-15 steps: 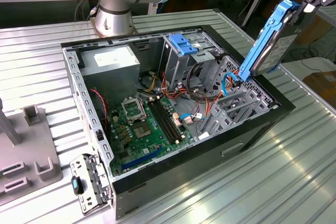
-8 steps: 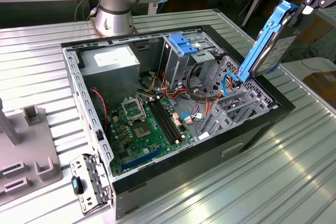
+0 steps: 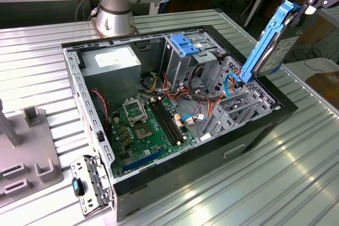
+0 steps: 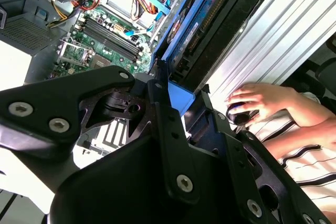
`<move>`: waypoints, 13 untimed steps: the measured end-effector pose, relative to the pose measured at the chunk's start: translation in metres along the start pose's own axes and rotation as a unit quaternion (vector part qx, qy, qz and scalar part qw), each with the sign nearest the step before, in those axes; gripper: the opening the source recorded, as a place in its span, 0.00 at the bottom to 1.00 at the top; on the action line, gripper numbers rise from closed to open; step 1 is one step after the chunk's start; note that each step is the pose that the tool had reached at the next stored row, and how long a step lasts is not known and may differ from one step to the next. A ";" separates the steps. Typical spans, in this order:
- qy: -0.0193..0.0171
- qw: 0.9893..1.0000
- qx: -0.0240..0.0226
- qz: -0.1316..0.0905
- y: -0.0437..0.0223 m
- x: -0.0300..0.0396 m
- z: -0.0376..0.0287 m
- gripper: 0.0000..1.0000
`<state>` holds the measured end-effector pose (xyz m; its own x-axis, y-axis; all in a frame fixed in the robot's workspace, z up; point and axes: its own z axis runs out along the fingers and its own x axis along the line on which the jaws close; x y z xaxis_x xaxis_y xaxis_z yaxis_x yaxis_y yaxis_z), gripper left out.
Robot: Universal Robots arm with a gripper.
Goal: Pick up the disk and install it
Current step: 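Insert the disk into the insertion slot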
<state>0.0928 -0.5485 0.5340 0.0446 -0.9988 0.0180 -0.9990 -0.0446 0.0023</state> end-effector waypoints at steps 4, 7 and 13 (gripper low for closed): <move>0.000 1.000 0.000 0.000 0.0000 -0.0001 0.0034 0.36; 0.000 1.000 0.000 0.000 0.0000 -0.0002 0.0092 0.36; 0.000 1.000 0.000 0.000 0.0049 0.0056 0.0146 0.36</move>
<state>0.0881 -0.5546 0.5194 0.0446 -0.9988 0.0181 -0.9990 -0.0446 0.0023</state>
